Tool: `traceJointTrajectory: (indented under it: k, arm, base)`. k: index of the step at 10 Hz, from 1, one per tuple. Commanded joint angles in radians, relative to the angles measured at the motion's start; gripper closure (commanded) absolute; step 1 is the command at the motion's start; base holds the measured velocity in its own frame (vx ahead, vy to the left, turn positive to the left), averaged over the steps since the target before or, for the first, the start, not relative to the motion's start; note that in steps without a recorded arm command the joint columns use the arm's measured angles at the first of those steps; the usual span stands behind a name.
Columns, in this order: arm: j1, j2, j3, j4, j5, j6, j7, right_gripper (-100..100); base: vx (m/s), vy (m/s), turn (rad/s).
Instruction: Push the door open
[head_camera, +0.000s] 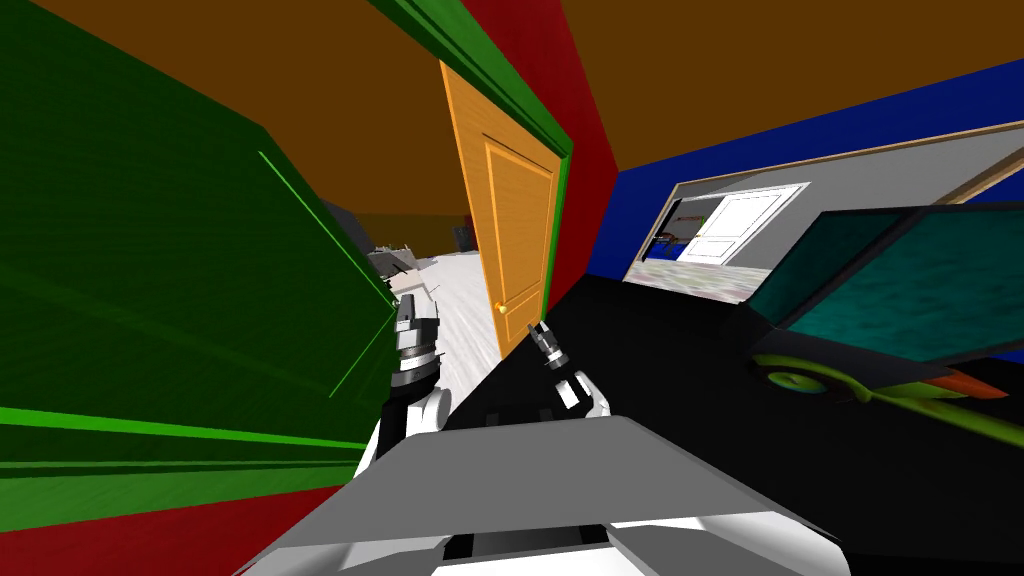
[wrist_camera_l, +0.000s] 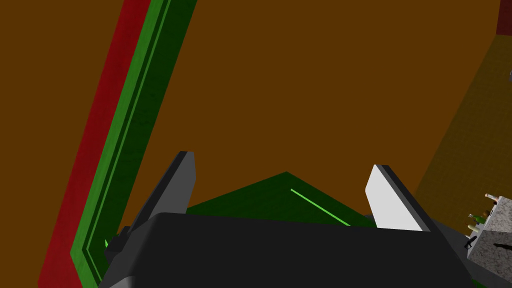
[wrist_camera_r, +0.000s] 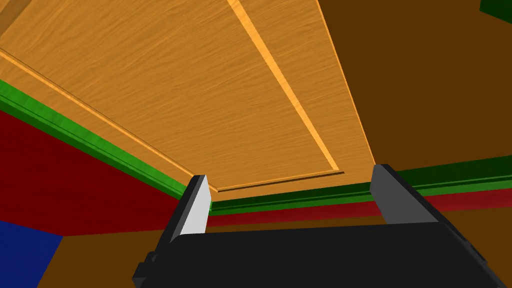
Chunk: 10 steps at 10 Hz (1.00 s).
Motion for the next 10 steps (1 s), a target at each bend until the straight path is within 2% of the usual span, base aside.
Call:
traceJointTrajectory:
  k: [1,3,4,10]
  arm:
    - [-0.011,-0.002,0.004,0.032,0.004,-0.006,0.016,-100]
    - [-0.036,-0.007,0.020,0.088,0.019,-0.018,0.059,-100]
    - [-0.036,-0.007,0.020,0.096,0.019,-0.018,0.059,-100]
    - [-0.106,-0.018,0.063,0.271,0.059,-0.053,0.179,-100]
  base:
    - [0.063,0.001,0.012]
    - [0.067,0.006,0.021]
    - [0.063,0.004,0.009]
    - [0.089,0.004,0.022]
